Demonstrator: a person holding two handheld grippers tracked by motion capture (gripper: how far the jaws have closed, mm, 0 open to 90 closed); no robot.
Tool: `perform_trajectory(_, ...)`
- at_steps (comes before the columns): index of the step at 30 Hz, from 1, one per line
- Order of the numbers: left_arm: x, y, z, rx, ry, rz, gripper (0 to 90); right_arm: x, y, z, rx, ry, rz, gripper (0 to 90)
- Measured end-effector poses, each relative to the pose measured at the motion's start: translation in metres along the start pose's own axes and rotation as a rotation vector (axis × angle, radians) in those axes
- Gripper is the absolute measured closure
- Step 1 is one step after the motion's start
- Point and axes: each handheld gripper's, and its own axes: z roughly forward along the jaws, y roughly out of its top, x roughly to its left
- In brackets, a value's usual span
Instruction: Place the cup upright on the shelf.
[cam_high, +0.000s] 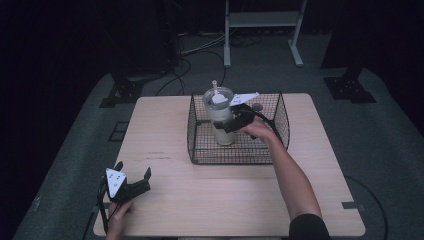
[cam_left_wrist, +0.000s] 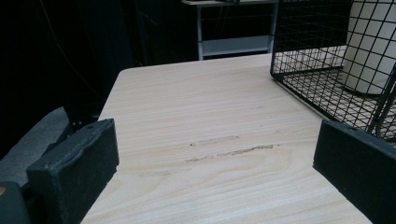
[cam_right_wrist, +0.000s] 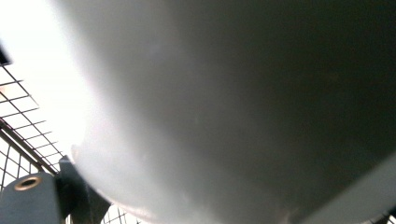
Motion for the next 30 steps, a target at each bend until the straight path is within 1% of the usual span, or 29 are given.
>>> perform_trajectory(2, 0.000, 0.000, 0.000, 0.000, 0.000, 0.000, 0.0, -0.002, -0.002, -0.002, -0.001, 0.003, 0.009, 9.1)
perform_trajectory(6, 0.000, 0.000, 0.000, 0.000, 0.000, 0.002, 0.0, -0.003, -0.003, -0.006, 0.020, 0.009, 0.001, 8.7)
perform_trajectory(9, 0.000, 0.000, 0.000, 0.001, 0.001, 0.001, 0.0, -0.003, -0.003, -0.008, 0.024, 0.011, -0.001, 8.6)
perform_trajectory(13, 0.000, 0.000, 0.000, 0.000, 0.001, 0.001, 0.0, -0.003, -0.004, -0.010, 0.035, 0.006, -0.002, 8.7)
perform_trajectory(15, 0.000, 0.000, 0.000, 0.000, 0.001, 0.000, 0.0, -0.003, -0.005, -0.011, 0.051, 0.002, -0.017, 9.0)
perform_trajectory(17, 0.000, 0.000, 0.000, 0.000, 0.001, 0.000, 0.0, -0.003, -0.005, -0.013, 0.058, 0.002, -0.020, 9.0)
perform_trajectory(23, 0.000, 0.000, 0.000, 0.001, 0.003, 0.003, 0.0, -0.003, -0.007, -0.018, 0.073, -0.001, -0.018, 9.2)
perform_trajectory(25, 0.000, 0.000, 0.000, 0.001, 0.003, 0.003, 0.0, -0.003, -0.008, -0.021, 0.068, -0.003, -0.020, 9.2)
perform_trajectory(26, -0.001, 0.000, 0.000, 0.001, 0.003, 0.003, 0.0, -0.003, -0.009, -0.022, 0.065, -0.004, -0.008, 9.2)
perform_trajectory(29, -0.001, 0.000, 0.000, 0.000, 0.003, 0.002, 0.0, -0.004, -0.011, -0.027, 0.052, -0.010, 0.003, 9.2)
perform_trajectory(30, 0.000, 0.000, 0.000, 0.001, 0.004, 0.001, 0.0, -0.003, -0.011, -0.028, 0.058, -0.010, 0.007, 9.2)
